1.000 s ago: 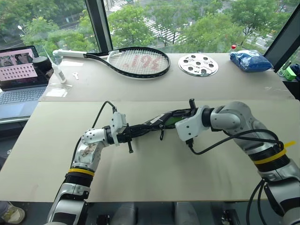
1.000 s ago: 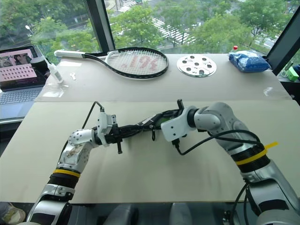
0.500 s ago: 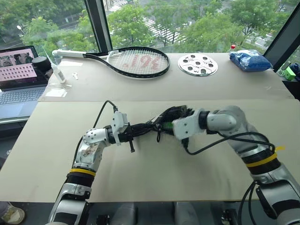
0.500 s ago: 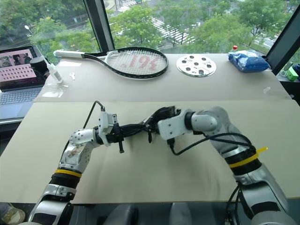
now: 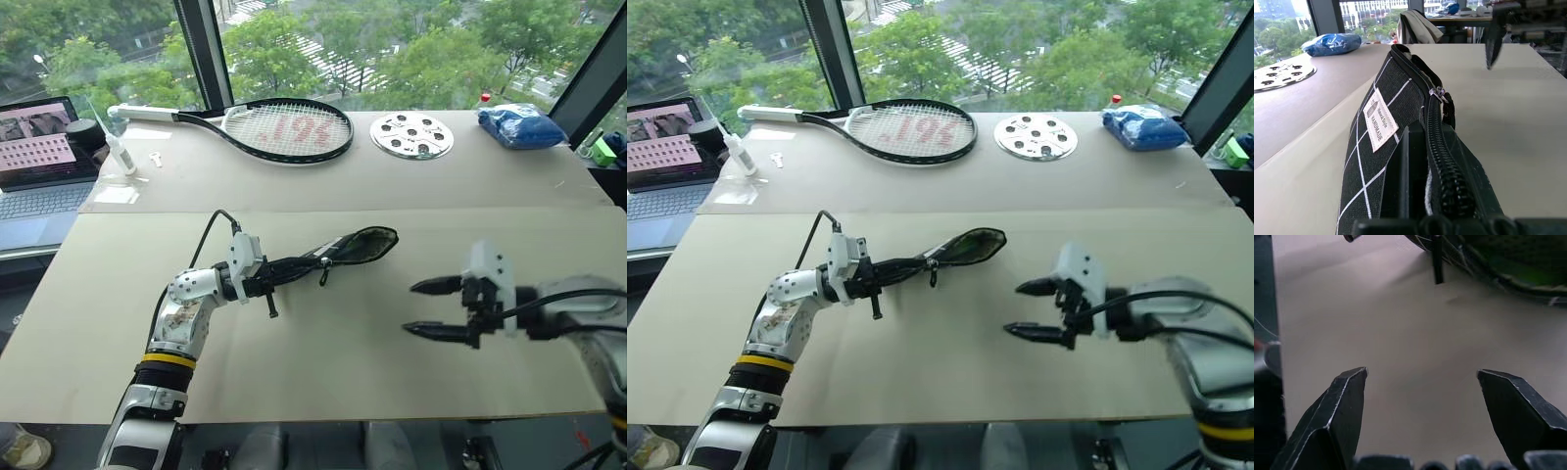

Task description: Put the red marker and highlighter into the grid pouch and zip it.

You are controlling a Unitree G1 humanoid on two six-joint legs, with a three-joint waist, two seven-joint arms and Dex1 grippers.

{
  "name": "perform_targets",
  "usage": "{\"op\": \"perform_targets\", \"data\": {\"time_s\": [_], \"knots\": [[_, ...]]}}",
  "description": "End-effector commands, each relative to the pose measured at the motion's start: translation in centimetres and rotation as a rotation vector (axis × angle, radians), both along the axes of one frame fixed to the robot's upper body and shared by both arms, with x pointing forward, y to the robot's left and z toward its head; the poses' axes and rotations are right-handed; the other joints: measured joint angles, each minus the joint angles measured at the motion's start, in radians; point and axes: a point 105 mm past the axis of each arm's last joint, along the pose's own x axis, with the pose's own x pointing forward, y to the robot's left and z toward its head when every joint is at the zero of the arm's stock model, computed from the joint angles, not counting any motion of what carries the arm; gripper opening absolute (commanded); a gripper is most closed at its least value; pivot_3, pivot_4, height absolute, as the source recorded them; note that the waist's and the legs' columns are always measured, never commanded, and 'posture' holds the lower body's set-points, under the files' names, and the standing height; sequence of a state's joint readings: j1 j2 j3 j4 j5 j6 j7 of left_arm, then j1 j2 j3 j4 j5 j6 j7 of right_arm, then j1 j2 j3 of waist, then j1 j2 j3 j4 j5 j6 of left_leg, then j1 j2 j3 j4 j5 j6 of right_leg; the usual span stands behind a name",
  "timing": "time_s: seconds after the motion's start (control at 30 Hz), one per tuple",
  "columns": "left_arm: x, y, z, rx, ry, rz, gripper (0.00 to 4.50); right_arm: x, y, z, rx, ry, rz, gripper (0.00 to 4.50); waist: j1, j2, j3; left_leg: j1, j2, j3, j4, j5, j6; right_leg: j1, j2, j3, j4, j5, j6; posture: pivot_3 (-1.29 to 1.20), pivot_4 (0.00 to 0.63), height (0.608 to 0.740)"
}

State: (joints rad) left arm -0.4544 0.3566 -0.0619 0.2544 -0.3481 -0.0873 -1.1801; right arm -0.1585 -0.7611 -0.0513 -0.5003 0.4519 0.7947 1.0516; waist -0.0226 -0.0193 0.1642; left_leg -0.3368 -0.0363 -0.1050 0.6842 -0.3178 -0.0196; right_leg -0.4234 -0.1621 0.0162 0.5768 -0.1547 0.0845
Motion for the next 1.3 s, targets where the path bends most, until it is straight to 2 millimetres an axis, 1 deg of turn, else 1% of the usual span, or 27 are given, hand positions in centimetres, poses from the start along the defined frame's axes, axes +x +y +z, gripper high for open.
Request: {"op": "perform_targets", "data": {"time_s": [0.03, 0.07, 0.1, 0.2, 0.3, 0.43, 0.5, 0.53, 0.57, 0.6, 0.67, 0.8, 0.87, 0.9, 1.0, 1.07, 1.17, 1.23, 1.27, 1.3], "knots": [[0.1, 0.0, 0.9, -0.012, -0.034, -0.014, 0.0, 1.4, 1.6, -0.4, 0.006, -0.047, -0.075, 3.97, 0.003, 0.0, 0.0, 0.001, 0.0, 0.0, 0.0, 0.0, -0.001, 0.0, 0.0, 0.0, 0.0, 0.0, 0.0, 0.0, 0.15, 0.74], [0.1, -0.1, 0.9, -0.011, -0.035, -0.018, 0.0, 2.7, 2.9, -0.6, 0.042, -0.051, -0.114, 3.97, 0.004, 0.0, 0.0, 0.001, 0.0, 0.0, 0.001, 0.001, -0.001, 0.0, 0.0, 0.0, 0.0, 0.0, 0.0, 0.0, 0.15, 0.74], [0.1, -0.2, 1.0, -0.011, -0.036, -0.022, 0.0, 3.5, 4.2, -0.6, 0.07, -0.055, -0.127, 3.97, 0.003, -0.001, 0.0, 0.001, 0.0, 0.0, 0.001, 0.002, -0.003, 0.0, 0.0, 0.0, 0.0, 0.0, 0.0, 0.0, 0.15, 0.74], [0.1, -0.3, 1.0, -0.011, -0.038, -0.027, 0.0, 5.1, 6.8, -0.1, 0.105, -0.078, -0.139, 3.97, 0.002, 0.0, 0.0, 0.001, 0.001, -0.001, 0.001, 0.003, -0.005, -0.001, 0.001, 0.0, 0.001, 0.001, -0.002, 0.0, 0.15, 0.74], [0.1, -0.6, 1.1, -0.015, -0.039, -0.029, 0.0, 6.2, 8.4, 0.3, 0.126, -0.084, -0.149, 3.97, 0.008, 0.0, 0.0, 0.0, 0.0, -0.003, 0.001, 0.004, -0.007, -0.002, 0.001, -0.001, 0.002, 0.001, -0.002, 0.0, 0.15, 0.74], [-0.2, -0.7, 0.9, -0.02, -0.037, -0.03, 0.0, 6.2, 10.4, 0.6, 0.154, -0.07, -0.104, 3.97, 0.007, 0.0, 0.0, -0.001, 0.0, -0.003, 0.001, 0.006, -0.01, -0.002, 0.001, -0.001, 0.0, 0.002, -0.002, 0.0, 0.15, 0.74], [-0.2, -0.7, 0.8, -0.021, -0.036, -0.029, 0.0, 6.8, 10.5, 0.8, 0.157, -0.07, -0.119, 3.97, 0.003, 0.0, 0.0, -0.001, 0.0, -0.003, 0.001, 0.006, -0.01, -0.002, 0.001, -0.001, 0.0, 0.002, -0.002, 0.0, 0.15, 0.74], [-0.2, -0.7, 0.8, -0.022, -0.035, -0.028, 0.0, 6.9, 10.4, 0.9, 0.155, -0.075, -0.116, 3.46, 0.002, 0.0, 0.0, -0.001, 0.0, -0.003, 0.001, 0.006, -0.01, -0.003, 0.001, -0.001, 0.001, 0.002, -0.002, 0.0, 0.15, 0.74], [-0.2, -0.7, 0.8, -0.022, -0.035, -0.026, 0.0, 6.9, 10.2, 0.9, 0.15, -0.083, -0.111, 3.29, 0.001, 0.0, 0.0, -0.001, 0.0, -0.003, 0.001, 0.005, -0.01, -0.003, 0.001, -0.001, 0.001, 0.002, -0.002, 0.0, 0.15, 0.74], [-0.1, -0.7, 0.8, -0.022, -0.035, -0.025, 0.0, 6.9, 10.0, 1.0, 0.147, -0.086, -0.108, 3.01, 0.001, 0.0, 0.0, -0.001, 0.0, -0.003, 0.001, 0.005, -0.009, -0.003, 0.001, -0.001, 0.001, 0.002, -0.002, 0.0, 0.15, 0.74], [0.0, -0.6, 0.9, -0.022, -0.035, -0.022, 0.0, 6.9, 9.6, 1.3, 0.145, -0.086, -0.107, 2.22, 0.003, 0.0, 0.0, -0.001, 0.0, -0.003, 0.001, 0.004, -0.007, -0.002, 0.001, -0.001, 0.001, 0.002, -0.002, 0.0, 0.15, 0.74], [0.1, -0.4, 0.9, -0.021, -0.036, -0.015, 0.0, 6.7, 9.1, 1.8, 0.154, -0.084, -0.088, 0.88, 0.001, 0.0, 0.0, -0.001, 0.0, -0.003, 0.001, 0.004, -0.006, -0.003, 0.001, -0.001, 0.001, 0.002, -0.002, 0.0, 0.15, 0.74], [0.2, -0.4, 0.9, -0.021, -0.036, -0.011, 0.0, 6.2, 8.9, 2.1, 0.163, -0.084, -0.069, 0.2, 0.001, 0.0, 0.0, -0.001, 0.0, -0.003, 0.001, 0.003, -0.006, -0.002, 0.001, -0.001, 0.001, 0.002, -0.002, 0.0, 0.15, 0.74], [0.1, -0.4, 0.9, -0.021, -0.036, -0.011, 0.0, 6.0, 8.8, 2.2, 0.162, -0.086, -0.061, 0.05, 0.001, 0.0, 0.0, -0.001, 0.0, -0.003, 0.001, 0.003, -0.006, -0.003, 0.001, -0.001, 0.001, 0.002, -0.002, 0.0, 0.15, 0.74], [0.1, -0.4, 0.9, -0.023, -0.036, -0.01, 0.0, 5.8, 7.9, 2.2, 0.151, -0.084, -0.065, 0.05, 0.001, 0.0, 0.0, -0.001, 0.0, -0.003, 0.001, 0.003, -0.006, -0.002, 0.001, -0.001, 0.001, 0.002, -0.002, 0.0, 0.15, 0.74], [0.1, -0.4, 0.9, -0.024, -0.037, -0.01, 0.0, 5.8, 6.8, 2.3, 0.139, -0.089, -0.085, 0.05, 0.004, 0.0, 0.0, -0.001, 0.0, -0.003, 0.001, 0.003, -0.005, -0.002, 0.001, -0.001, 0.001, 0.002, -0.002, 0.0, 0.15, 0.74], [0.1, -0.4, 0.9, -0.022, -0.038, -0.011, 0.0, 6.2, 3.7, 2.4, 0.104, -0.091, -0.153, 0.05, 0.008, -0.001, 0.0, -0.001, 0.0, -0.003, 0.001, 0.003, -0.005, -0.002, 0.001, -0.001, 0.0, 0.002, -0.002, 0.0, 0.15, 0.74], [0.0, -0.4, 1.0, -0.022, -0.039, -0.013, 0.0, 7.0, 0.7, 2.1, 0.056, -0.094, -0.246, 0.05, 0.008, -0.001, 0.0, -0.001, 0.0, -0.003, 0.001, 0.003, -0.005, -0.002, 0.001, -0.001, 0.0, 0.002, -0.001, 0.0, 0.15, 0.74], [0.0, -0.4, 1.0, -0.021, -0.04, -0.015, 0.0, 7.2, -1.1, 2.0, 0.019, -0.105, -0.286, 0.05, 0.008, -0.001, 0.0, -0.001, 0.0, -0.003, 0.001, 0.003, -0.005, -0.002, 0.001, -0.001, 0.0, 0.002, -0.001, 0.0, 0.15, 0.74], [0.0, -0.4, 1.0, -0.021, -0.04, -0.016, 0.0, 7.3, -2.4, 1.9, -0.01, -0.117, -0.313, 0.05, 0.01, -0.001, 0.0, -0.001, 0.0, -0.002, 0.001, 0.003, -0.005, -0.002, 0.001, -0.001, 0.0, 0.002, -0.002, 0.0, 0.15, 0.74]]}}
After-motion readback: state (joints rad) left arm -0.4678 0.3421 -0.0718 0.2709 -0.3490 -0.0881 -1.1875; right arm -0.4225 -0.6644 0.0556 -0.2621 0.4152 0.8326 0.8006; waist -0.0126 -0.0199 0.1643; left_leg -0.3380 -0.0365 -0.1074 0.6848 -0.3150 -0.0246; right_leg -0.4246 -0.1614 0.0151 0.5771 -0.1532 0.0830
